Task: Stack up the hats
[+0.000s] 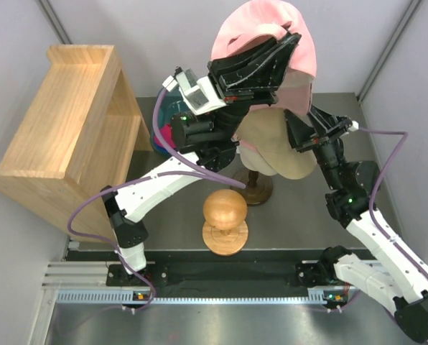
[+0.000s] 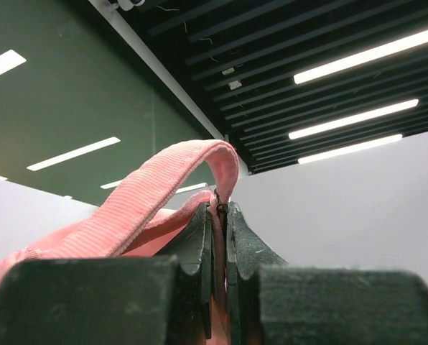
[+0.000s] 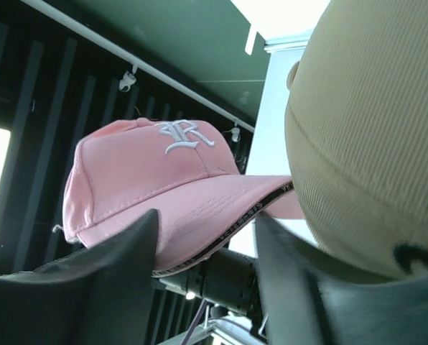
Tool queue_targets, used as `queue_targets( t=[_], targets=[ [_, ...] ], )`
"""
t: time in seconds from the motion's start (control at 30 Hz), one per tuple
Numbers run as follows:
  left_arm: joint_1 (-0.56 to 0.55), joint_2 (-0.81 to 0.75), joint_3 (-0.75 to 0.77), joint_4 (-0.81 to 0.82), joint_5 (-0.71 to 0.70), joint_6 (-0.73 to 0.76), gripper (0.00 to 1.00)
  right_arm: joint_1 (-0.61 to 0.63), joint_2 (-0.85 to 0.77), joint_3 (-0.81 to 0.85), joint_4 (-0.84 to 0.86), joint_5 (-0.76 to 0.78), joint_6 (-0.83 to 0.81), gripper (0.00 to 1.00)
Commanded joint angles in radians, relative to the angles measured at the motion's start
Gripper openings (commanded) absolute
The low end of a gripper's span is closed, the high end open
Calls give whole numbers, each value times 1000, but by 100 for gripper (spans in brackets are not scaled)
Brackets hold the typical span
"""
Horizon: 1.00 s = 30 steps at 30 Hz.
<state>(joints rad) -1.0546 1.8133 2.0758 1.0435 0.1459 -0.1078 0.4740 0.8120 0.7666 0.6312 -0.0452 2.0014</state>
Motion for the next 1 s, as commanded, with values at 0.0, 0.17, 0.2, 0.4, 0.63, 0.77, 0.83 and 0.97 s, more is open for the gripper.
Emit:
queue_targets(
  t=[0.0, 0.17, 0.2, 0.4, 0.63, 0.77, 0.83, 0.97],
  targets=[
    [-4, -54, -22, 17, 41, -52, 0, 12, 51, 19, 217, 22, 350, 46],
    [-5, -103, -75, 6, 44, -29, 0, 12, 88, 23, 317, 16, 364, 25],
    [-4, -111, -85, 3, 41, -27, 0, 12, 98, 25, 329, 18, 364, 22],
    [-5, -203, -183, -20, 34, -18, 0, 12, 163, 60, 445, -4, 343, 3],
    [-2, -302, -321, -82, -40, 63, 0, 9, 220, 45, 652, 65, 284, 0],
    [7, -365, -396, -125, -136, 108, 8, -20, 269, 39, 775, 102, 238, 0],
    [10, -388, -437, -149, -196, 160, 19, -52, 270, 42, 769, 87, 218, 0],
    [13, -457, -499, -207, -304, 232, 42, -118, 244, 40, 721, 50, 168, 0]
  ],
)
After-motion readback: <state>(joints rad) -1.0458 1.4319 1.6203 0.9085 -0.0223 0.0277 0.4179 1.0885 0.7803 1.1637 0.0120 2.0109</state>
